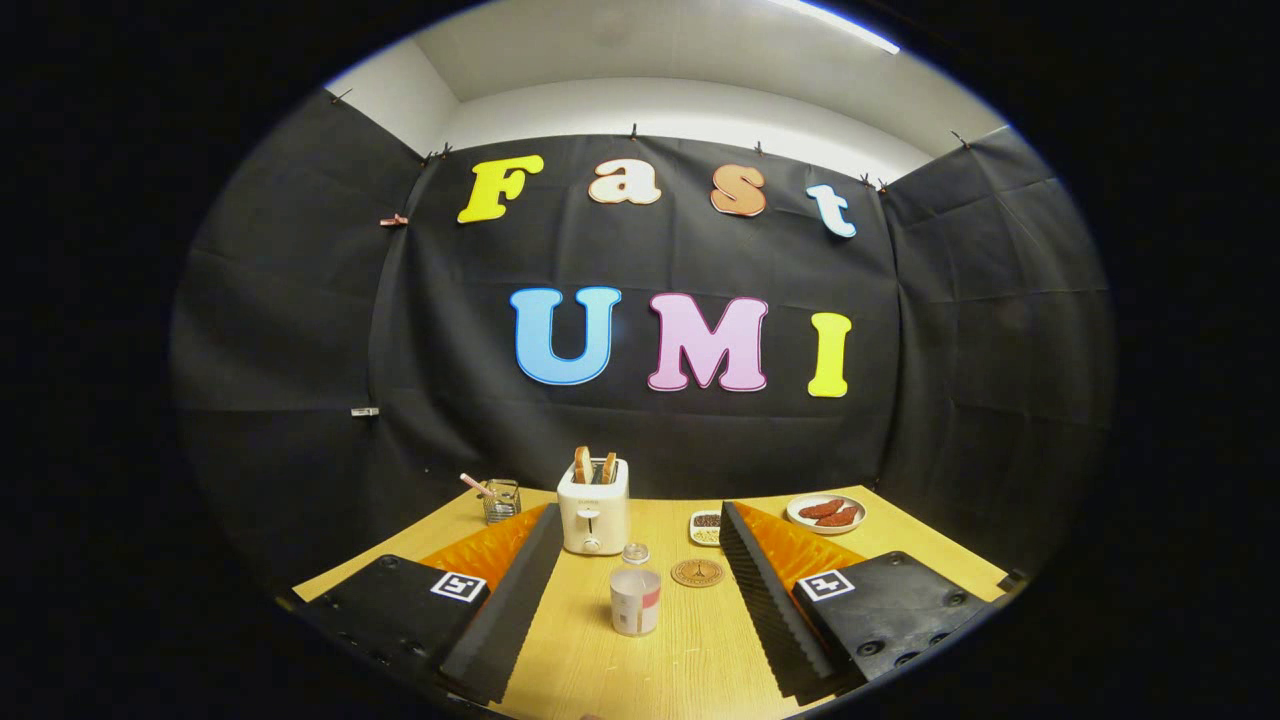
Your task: Take the bottle from table, then pour the juice into the cup, finally place the bottle on the coaster
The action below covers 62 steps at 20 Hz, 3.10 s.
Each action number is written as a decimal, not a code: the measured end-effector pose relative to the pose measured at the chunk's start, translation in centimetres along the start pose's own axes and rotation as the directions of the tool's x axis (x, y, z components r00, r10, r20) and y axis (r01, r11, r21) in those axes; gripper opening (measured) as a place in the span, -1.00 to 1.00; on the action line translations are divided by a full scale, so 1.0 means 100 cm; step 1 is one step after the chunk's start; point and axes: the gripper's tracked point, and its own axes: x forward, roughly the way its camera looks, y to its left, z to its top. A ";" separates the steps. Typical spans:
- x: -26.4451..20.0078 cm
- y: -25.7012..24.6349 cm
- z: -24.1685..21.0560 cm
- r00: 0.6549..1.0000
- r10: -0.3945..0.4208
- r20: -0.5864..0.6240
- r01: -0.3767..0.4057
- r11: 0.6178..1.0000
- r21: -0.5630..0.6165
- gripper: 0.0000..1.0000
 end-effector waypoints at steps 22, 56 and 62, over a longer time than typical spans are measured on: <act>0.063 0.016 -0.071 0.990 -0.108 -0.086 0.108 0.994 -0.011 0.93; 0.181 -0.001 -0.238 0.956 -0.155 -0.249 0.147 0.988 -0.050 0.93; 0.185 0.000 -0.240 0.956 -0.154 -0.249 0.147 0.988 -0.044 0.61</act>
